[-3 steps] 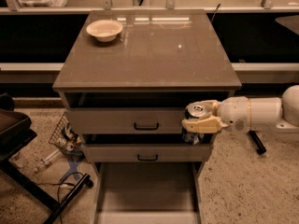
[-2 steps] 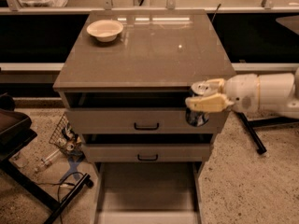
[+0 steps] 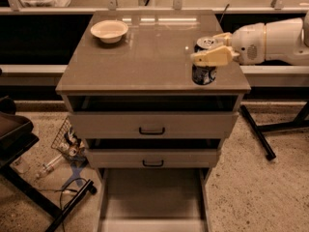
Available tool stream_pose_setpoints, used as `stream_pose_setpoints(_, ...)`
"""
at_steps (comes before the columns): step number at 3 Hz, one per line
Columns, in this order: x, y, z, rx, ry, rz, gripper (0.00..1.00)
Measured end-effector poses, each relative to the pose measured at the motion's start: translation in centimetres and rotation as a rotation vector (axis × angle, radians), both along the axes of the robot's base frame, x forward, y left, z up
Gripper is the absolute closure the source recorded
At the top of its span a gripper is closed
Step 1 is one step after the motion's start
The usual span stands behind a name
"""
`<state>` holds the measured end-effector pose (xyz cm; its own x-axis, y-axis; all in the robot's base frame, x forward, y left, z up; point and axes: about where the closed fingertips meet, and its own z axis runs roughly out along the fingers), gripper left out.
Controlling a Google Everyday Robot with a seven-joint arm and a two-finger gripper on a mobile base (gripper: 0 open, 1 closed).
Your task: Pick pepsi can from bottom drawer and place on counter
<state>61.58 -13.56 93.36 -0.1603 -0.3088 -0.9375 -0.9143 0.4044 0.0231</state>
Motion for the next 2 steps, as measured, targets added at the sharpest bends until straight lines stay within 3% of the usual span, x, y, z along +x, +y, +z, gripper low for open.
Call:
stream_pose_setpoints(1, 4.5, 1.0, -0.8, -0.005, -0.064, 0.033, 1.00)
stream_pose_setpoints(2, 7.6, 0.5, -3.8, -0.008, -0.094, 0.033, 1.00)
